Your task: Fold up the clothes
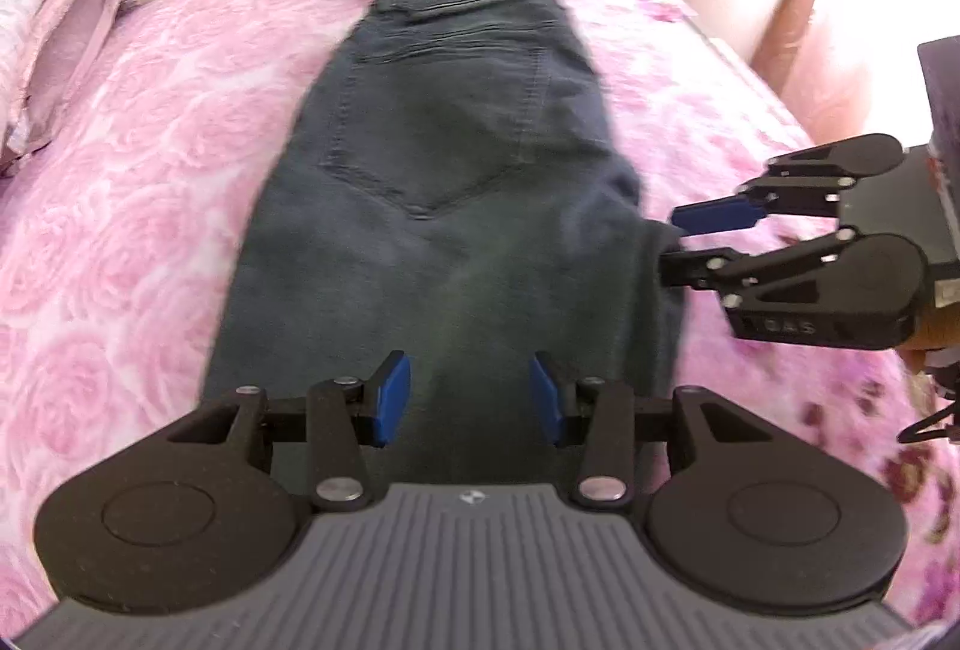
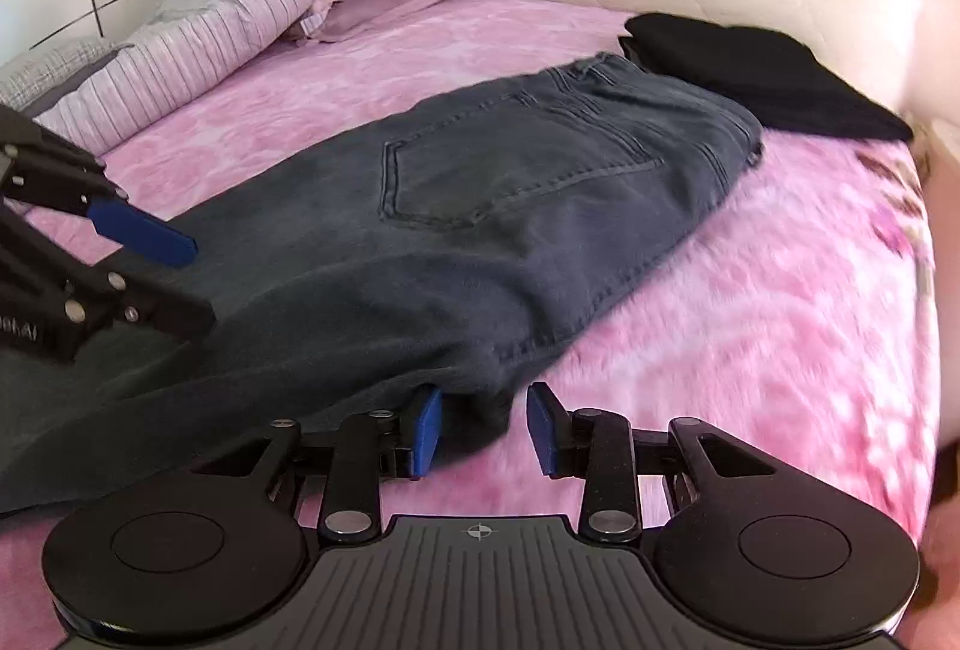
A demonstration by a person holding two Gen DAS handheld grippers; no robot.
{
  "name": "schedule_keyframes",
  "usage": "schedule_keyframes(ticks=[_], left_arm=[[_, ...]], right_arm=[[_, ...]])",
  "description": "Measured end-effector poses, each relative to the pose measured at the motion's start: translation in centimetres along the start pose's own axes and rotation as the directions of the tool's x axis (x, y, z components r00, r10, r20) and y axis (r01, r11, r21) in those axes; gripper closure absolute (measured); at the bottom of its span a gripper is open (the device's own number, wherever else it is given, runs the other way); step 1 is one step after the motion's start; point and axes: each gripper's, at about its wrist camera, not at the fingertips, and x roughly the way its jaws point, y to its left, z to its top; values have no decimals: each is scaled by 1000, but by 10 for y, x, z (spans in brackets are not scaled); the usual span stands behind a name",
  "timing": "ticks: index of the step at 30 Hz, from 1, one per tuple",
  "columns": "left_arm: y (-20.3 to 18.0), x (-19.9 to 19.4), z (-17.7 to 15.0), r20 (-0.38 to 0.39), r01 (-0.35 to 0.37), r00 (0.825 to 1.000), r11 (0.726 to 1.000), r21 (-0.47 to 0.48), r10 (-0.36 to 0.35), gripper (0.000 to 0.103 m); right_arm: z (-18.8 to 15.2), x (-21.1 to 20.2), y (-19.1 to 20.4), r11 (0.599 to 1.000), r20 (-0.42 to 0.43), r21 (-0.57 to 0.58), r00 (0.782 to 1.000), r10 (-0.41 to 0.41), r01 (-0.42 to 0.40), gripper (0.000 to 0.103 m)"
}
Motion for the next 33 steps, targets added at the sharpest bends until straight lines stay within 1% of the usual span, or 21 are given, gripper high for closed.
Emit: schedule_keyframes(ticks=[2,3,4,5,7,9,10,14,15,16,19,21,22,24,26,27,28,30,31,32,33], left_arm=[[10,13,2,-21,-11,1000,1000,-26,10,64],[14,21,3,-37,-20,999,999,-36,18,64],[19,29,3,-55,-27,998,998,-48,24,64],[24,36,3,-74,-33,997,998,-62,29,65],[33,46,0,-96,-43,995,995,-89,34,65],[41,52,-2,-107,-45,994,992,-116,32,61],[45,55,-3,-113,-46,993,991,-129,31,60],[44,56,0,-121,-54,992,992,-115,40,61],[42,54,2,-117,-50,992,993,-111,37,65],[40,51,5,-109,-42,994,994,-105,31,66],[28,39,19,-52,21,998,995,-96,-26,66],[13,30,28,-4,90,996,992,-90,-91,66],[6,25,33,21,127,992,988,-85,-126,65],[-19,17,39,56,206,977,977,-48,-203,65],[-42,18,37,41,268,963,963,0,-268,64],[-54,23,34,8,276,961,961,35,-277,64],[-66,32,27,-42,270,963,959,84,-268,65],[-83,43,9,-78,241,970,955,172,-231,63],[-89,45,2,-68,224,974,951,212,-215,61],[-92,44,-1,-57,215,976,950,226,-208,56],[-92,43,-2,-53,215,976,955,202,-209,55]], right_arm=[[3,6,-1,1000,12,-23,1000,9,-9,68],[4,7,-1,999,20,-33,1000,18,-18,80],[3,2,-2,999,30,-39,999,25,-24,100],[1,-5,-3,1000,38,-27,999,12,-11,100],[-8,-19,-9,999,28,38,999,19,-20,100],[-16,-27,-10,997,15,75,1000,23,-24,100],[-16,-25,-11,995,7,95,1000,27,-27,100],[-16,-22,-16,992,-8,123,999,44,-43,100],[-16,-24,-18,992,-10,118,998,54,-53,100],[-17,-25,-20,992,-11,114,998,64,-63,100],[-14,-34,-25,990,-30,107,995,97,-94,99],[-11,-43,-28,991,-40,86,994,103,-99,99],[-8,-48,-33,992,-27,80,995,97,-94,99],[-1,-58,-43,994,-2,67,996,86,-85,99],[10,-54,-56,993,24,64,995,99,-101,99],[17,-47,-63,991,31,62,992,120,-121,99],[24,-37,-68,988,34,56,989,141,-143,99],[38,-16,-74,980,33,15,980,196,-196,99],[44,-5,-74,974,25,-20,974,227,-226,99],[49,7,-70,962,-6,-90,966,257,-256,99],[53,19,-66,945,-40,-160,958,284,-287,99]])
